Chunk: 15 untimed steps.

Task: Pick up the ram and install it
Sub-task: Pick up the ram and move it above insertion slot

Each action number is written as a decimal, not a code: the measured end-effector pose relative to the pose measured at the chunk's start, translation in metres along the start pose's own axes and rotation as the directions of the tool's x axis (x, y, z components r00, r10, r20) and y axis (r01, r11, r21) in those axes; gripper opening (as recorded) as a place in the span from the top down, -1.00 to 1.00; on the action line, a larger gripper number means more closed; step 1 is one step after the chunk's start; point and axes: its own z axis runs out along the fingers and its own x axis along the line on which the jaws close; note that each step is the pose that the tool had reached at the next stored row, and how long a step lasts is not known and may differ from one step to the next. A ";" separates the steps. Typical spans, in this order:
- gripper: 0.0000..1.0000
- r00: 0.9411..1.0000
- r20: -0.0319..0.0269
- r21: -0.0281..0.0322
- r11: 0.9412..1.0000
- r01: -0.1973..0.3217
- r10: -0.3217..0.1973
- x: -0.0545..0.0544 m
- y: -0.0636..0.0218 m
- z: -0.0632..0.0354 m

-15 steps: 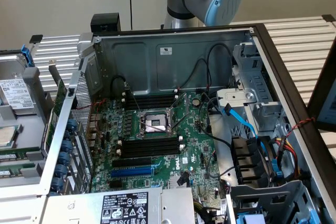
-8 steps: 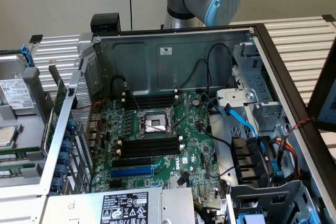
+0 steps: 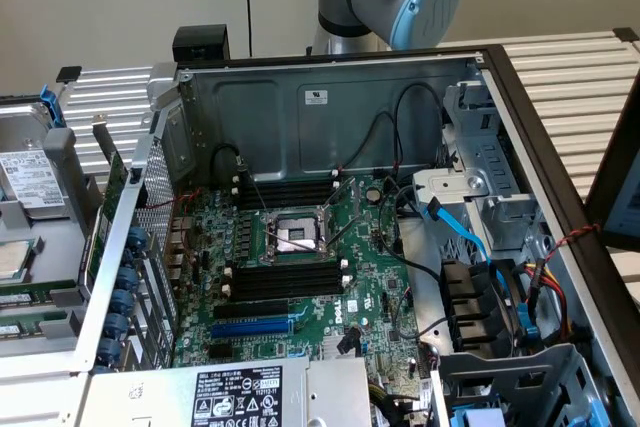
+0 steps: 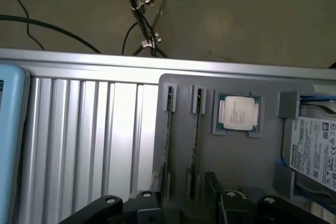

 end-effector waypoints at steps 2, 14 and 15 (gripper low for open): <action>0.11 1.000 0.000 0.000 1.000 0.000 0.000 0.000 0.0000 0.0036; 0.11 1.000 0.002 0.000 1.000 0.002 -0.002 0.005 -0.0003 0.0254; 0.11 1.000 0.002 0.000 1.000 0.002 -0.002 0.006 -0.0002 0.0273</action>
